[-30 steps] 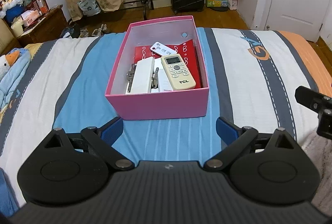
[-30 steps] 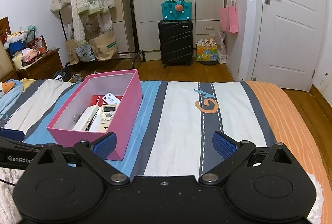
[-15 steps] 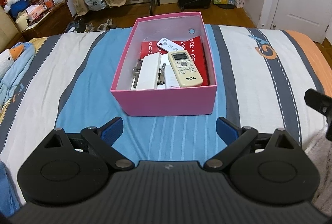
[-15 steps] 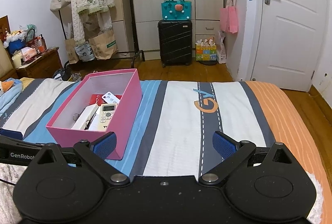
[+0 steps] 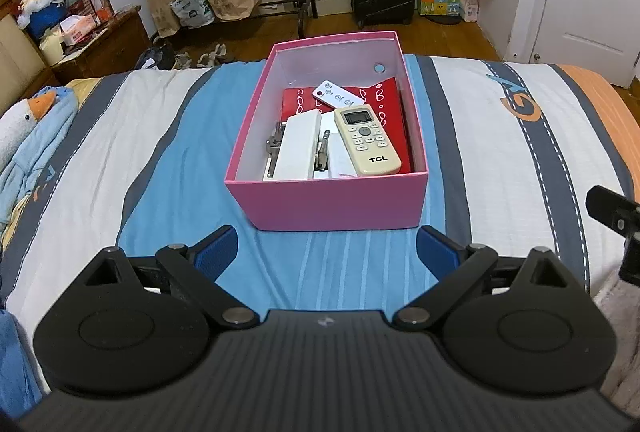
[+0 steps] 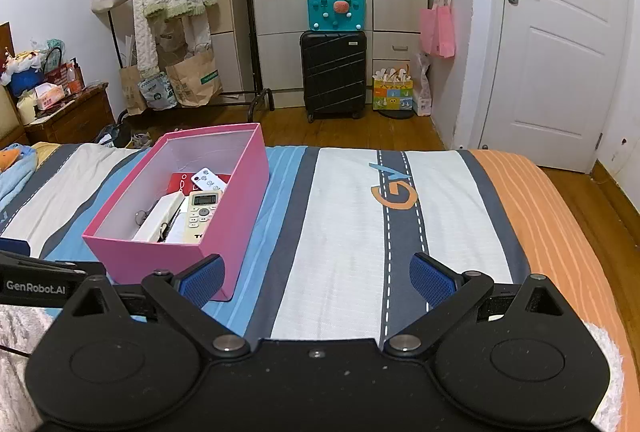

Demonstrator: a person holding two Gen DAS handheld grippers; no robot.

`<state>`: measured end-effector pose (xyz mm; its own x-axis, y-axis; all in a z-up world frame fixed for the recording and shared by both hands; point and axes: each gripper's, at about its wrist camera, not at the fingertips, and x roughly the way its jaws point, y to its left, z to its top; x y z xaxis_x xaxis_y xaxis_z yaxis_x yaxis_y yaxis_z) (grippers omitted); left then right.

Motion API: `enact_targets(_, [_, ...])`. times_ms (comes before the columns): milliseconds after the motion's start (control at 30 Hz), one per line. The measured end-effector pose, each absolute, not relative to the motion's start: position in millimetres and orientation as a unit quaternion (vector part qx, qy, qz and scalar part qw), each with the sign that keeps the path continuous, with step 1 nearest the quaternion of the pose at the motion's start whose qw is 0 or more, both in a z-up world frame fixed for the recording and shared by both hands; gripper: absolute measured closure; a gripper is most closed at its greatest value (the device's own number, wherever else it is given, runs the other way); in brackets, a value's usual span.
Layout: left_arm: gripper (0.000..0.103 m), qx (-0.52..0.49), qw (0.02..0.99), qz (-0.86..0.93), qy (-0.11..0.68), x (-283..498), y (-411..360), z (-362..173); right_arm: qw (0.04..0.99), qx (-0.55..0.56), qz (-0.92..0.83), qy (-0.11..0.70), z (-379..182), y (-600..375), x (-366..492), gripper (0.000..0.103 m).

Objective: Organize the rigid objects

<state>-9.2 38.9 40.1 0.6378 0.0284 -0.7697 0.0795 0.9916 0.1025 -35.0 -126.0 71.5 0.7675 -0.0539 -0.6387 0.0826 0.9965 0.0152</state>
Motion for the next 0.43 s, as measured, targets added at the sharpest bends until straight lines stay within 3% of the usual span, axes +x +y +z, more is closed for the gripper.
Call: enact_targets(433, [0.006, 0.073, 0.901, -0.019, 0.427, -9.1, 35.5, 38.2, 0.939, 0.011, -0.028, 0.342, 72.7, -125.2, -33.1, 0.003])
